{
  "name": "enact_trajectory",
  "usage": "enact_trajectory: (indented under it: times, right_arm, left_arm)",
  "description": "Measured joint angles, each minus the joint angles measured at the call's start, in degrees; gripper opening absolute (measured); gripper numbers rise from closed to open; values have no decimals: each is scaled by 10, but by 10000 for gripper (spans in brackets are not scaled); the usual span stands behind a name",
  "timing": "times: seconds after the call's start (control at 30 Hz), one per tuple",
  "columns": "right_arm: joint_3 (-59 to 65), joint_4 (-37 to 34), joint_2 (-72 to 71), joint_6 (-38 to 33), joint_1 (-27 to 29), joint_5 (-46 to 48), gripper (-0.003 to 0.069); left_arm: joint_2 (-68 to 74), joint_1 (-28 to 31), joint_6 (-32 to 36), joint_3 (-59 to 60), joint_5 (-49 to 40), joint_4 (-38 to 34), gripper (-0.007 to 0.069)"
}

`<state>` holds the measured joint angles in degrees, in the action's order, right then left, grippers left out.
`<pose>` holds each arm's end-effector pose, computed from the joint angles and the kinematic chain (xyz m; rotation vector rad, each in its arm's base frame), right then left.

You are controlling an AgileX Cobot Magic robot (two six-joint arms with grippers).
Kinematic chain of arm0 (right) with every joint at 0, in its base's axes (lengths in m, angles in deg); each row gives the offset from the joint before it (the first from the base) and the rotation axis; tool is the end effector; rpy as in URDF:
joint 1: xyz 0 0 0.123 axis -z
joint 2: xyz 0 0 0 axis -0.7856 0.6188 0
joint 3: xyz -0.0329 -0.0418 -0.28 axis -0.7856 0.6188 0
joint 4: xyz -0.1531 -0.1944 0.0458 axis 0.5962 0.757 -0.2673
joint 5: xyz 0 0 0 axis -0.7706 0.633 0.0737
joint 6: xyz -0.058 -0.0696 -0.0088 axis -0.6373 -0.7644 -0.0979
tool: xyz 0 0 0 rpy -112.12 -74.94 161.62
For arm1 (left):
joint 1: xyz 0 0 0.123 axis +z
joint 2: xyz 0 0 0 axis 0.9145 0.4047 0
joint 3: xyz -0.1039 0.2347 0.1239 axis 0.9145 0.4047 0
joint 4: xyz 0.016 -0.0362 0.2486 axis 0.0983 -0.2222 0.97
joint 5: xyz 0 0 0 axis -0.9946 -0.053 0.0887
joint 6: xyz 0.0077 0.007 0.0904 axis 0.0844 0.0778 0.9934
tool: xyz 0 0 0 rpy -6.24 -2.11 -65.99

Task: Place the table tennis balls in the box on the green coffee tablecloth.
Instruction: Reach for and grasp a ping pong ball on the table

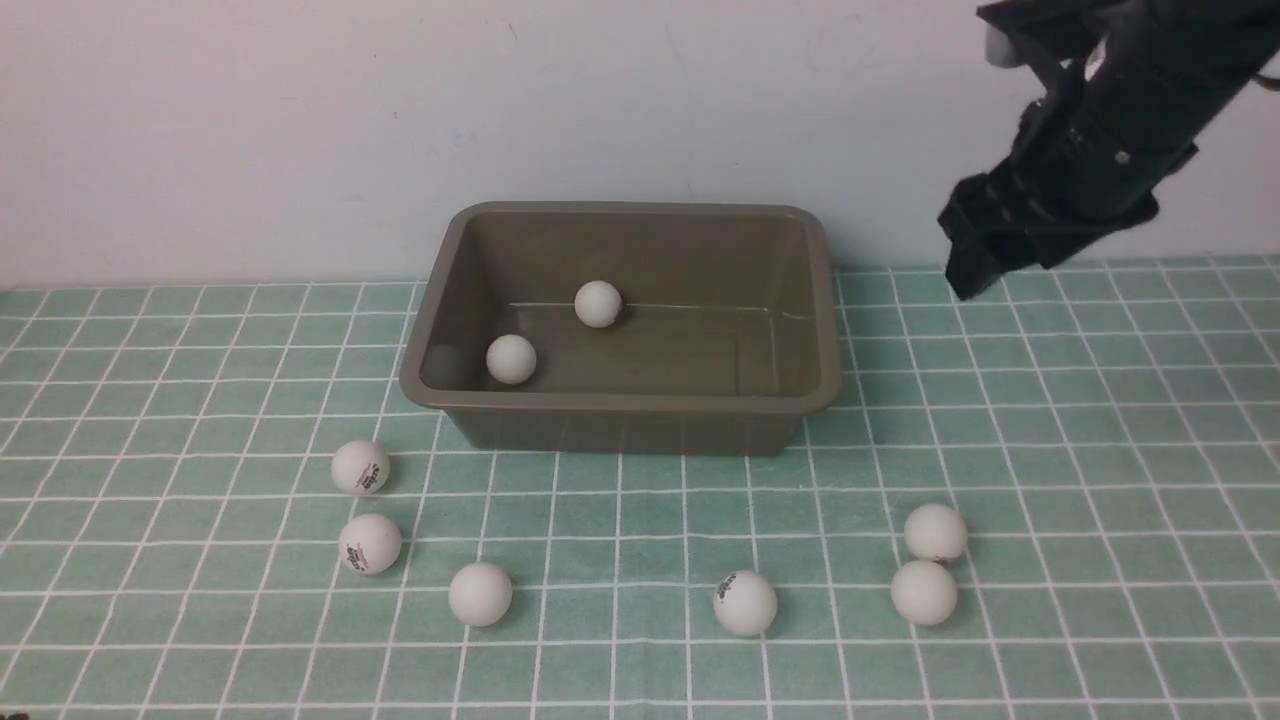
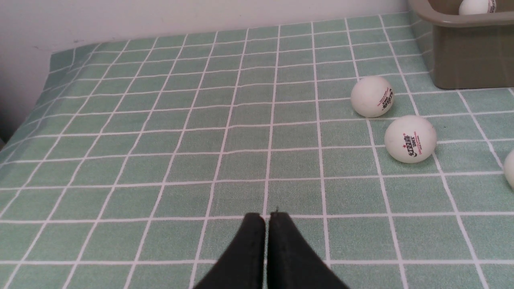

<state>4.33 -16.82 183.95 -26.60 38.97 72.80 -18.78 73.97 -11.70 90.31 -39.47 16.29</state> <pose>0.3224 0.0890 0.2311 -0.3679 2.8582 0.2845 0.0520 0.0040 0.1712 -0.0363 1.8801 0.1129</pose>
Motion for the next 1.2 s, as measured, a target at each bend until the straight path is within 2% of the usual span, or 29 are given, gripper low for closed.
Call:
enact_trajectory:
  times: [0.4,0.77,1.2]
  right_arm:
    - [0,-4,61,10,-2,-22,453]
    - [0,9,107,25,-51,-42,453]
    - [0,18,113,43,-51,-54,453]
  left_arm:
    - [0,0,0,0,0,0,-4]
    - [0,0,0,0,0,0,-4]
    - [0,0,0,0,0,0,-4]
